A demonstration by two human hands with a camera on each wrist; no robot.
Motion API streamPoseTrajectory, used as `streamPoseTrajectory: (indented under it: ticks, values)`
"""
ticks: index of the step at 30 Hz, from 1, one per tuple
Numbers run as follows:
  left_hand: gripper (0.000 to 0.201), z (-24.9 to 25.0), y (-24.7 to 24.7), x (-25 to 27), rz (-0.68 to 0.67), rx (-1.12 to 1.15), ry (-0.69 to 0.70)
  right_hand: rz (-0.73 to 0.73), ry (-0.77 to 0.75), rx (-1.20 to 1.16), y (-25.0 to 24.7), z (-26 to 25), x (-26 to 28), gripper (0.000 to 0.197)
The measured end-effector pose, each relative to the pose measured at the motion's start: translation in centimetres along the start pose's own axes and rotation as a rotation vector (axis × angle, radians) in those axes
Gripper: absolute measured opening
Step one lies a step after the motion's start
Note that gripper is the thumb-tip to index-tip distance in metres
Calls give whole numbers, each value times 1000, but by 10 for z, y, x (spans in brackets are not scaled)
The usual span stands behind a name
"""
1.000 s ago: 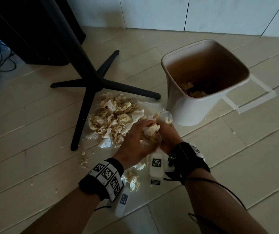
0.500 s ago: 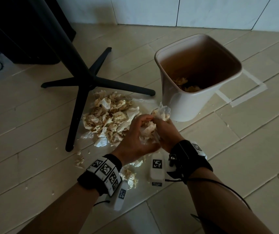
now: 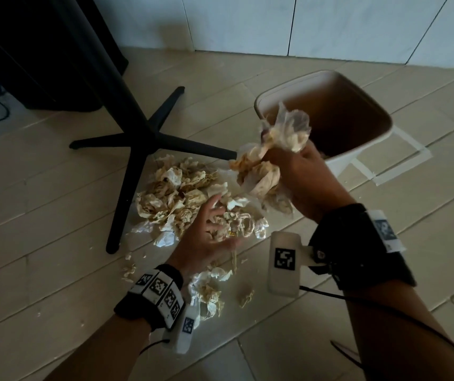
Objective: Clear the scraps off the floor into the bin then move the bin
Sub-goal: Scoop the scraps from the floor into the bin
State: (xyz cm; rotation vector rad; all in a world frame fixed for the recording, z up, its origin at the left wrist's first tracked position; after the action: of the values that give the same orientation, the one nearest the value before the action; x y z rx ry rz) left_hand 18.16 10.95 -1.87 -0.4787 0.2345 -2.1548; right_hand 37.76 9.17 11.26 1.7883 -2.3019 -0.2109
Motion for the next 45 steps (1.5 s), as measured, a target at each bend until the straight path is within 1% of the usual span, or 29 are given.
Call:
streamPoseTrajectory:
  ticks: [3, 5, 7, 9, 11, 12, 13, 15, 17, 20, 21, 23, 26, 28, 29, 32, 34, 36, 38, 41, 43, 45]
  values:
    - [79, -34, 1, -2, 24, -184, -39, 37, -172, 101, -11, -46, -7, 19]
    - [75, -52, 6, 1, -19, -310, -30, 105, -222, 149, -24, -67, -19, 22]
    - [79, -70, 15, 7, -100, -481, -28, 177, -259, 192, -36, -80, -35, 23]
    - [89, -89, 25, 13, -180, -687, -44, 243, -296, 312, -51, -89, -50, 15]
    - [100, -101, 34, 18, -255, -810, -63, 290, -286, 391, -65, -88, -65, 13]
    - [105, -105, 38, 21, -290, -842, -74, 318, -269, 458, -70, -85, -72, 14]
    - [109, -107, 42, 24, -318, -871, -85, 354, -242, 549, -76, -81, -79, 22]
    - [111, -110, 46, 30, -369, -952, -86, 366, -139, 720, -86, -67, -90, 46]
    - [108, -114, 46, 34, -413, -1030, -38, 346, -25, 826, -94, -50, -96, 61]
    - [96, -126, 42, 40, -416, -1083, 72, 275, 146, 956, -106, -27, -96, 94]
    - [91, -127, 40, 42, -403, -1108, 120, 254, 180, 972, -108, -19, -96, 99]
    - [82, -128, 38, 47, -411, -1133, 162, 209, 209, 986, -111, -10, -96, 103]
    - [67, -118, 38, 51, -348, -1060, 269, 155, 247, 1036, -106, -7, -96, 110]
    - [56, -115, 35, 50, -288, -1019, 301, 168, 233, 1074, -99, -12, -99, 106]
    - [53, -115, 34, 49, -268, -1019, 295, 174, 208, 1100, -94, -16, -100, 101]
    - [47, -115, 29, 40, -265, -951, 186, 174, 96, 1164, -76, -31, -101, 82]
    - [39, -104, 25, 30, -265, -920, 125, 158, 15, 1181, -63, -38, -99, 71]
    - [34, -88, 21, 16, -277, -924, 92, 117, -56, 1228, -48, -42, -98, 60]
    - [32, -67, 17, -1, -292, -958, 95, 56, -93, 1278, -35, -43, -100, 54]
    - [32, -27, 8, -29, -293, -972, 86, -52, -109, 1380, -23, -43, -100, 48]
    - [37, 1, 2, -47, -250, -985, 83, -95, -149, 1410, -19, -43, -100, 45]
    - [39, 20, -4, -64, -195, -963, 49, -107, -217, 1376, -15, -44, -103, 40]
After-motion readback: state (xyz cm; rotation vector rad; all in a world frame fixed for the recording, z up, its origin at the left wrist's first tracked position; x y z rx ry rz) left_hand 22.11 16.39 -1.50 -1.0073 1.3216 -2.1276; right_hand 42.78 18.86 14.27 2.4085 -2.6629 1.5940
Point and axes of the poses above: each hand's wrist, its own x-axis away from the middle knuckle, its own y-axis out of the palm, z = x × y, the point moved 6 cm from there along -x, towards the middle knuckle, and after that the axes turned 1 degree about z, right-handed, at the moved point
